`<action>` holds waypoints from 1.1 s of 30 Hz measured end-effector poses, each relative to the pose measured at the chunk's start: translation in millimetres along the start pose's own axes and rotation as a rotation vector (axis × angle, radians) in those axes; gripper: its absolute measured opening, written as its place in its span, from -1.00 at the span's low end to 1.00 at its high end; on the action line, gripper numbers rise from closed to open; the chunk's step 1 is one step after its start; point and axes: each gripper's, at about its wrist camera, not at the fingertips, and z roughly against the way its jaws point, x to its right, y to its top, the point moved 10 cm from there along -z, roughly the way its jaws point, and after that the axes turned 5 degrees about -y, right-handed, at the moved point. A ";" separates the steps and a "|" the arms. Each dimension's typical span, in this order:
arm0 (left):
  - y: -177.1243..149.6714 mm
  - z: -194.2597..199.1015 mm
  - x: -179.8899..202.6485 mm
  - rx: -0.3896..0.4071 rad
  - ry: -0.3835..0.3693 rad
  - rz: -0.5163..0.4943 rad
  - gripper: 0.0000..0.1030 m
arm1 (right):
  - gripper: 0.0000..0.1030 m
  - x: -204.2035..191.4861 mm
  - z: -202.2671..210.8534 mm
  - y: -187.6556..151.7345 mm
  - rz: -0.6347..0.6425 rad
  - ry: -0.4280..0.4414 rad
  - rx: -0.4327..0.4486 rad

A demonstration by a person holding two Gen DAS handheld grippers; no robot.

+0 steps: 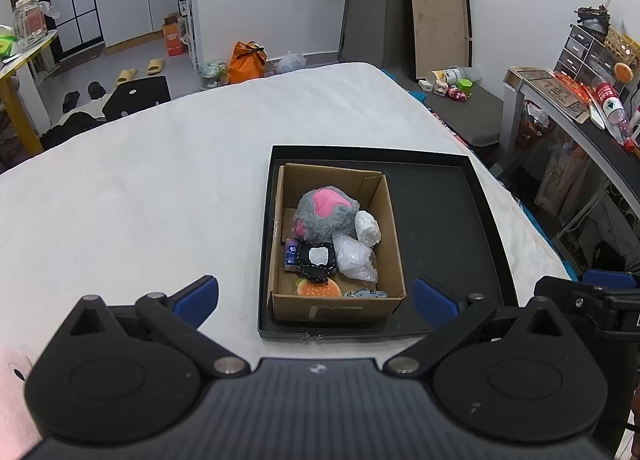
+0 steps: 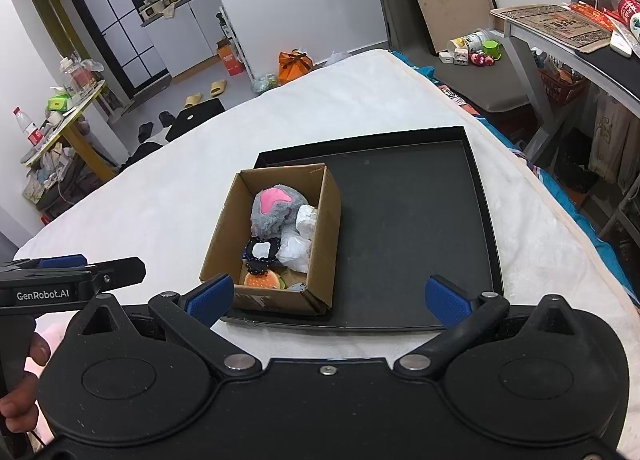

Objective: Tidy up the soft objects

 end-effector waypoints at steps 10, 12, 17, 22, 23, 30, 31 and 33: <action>-1.3 -1.8 0.8 -0.003 0.002 -0.001 1.00 | 1.00 0.7 -1.6 -0.4 -0.001 -0.001 -0.002; -1.6 -2.0 0.8 -0.004 0.002 0.000 1.00 | 1.00 0.4 -1.6 -0.1 0.000 -0.001 -0.001; -2.1 -3.0 1.1 -0.006 0.002 -0.001 1.00 | 1.00 -0.5 -0.2 1.2 0.003 0.010 0.013; -3.4 -4.6 0.6 -0.008 0.005 0.000 1.00 | 1.00 0.0 0.0 1.2 0.005 0.010 0.012; -3.5 -4.9 0.1 -0.008 0.005 0.003 1.00 | 1.00 0.2 -0.1 0.8 0.005 0.009 0.011; -3.9 -5.4 -1.4 -0.012 0.009 0.008 1.00 | 1.00 0.8 -0.9 0.2 -0.001 0.006 0.006; -3.9 -5.6 -1.3 -0.013 0.008 0.008 1.00 | 1.00 0.8 -0.9 0.3 -0.002 0.007 0.006; -4.0 -5.9 -1.0 -0.013 0.009 0.007 1.00 | 1.00 1.2 -0.9 0.8 0.006 -0.001 0.008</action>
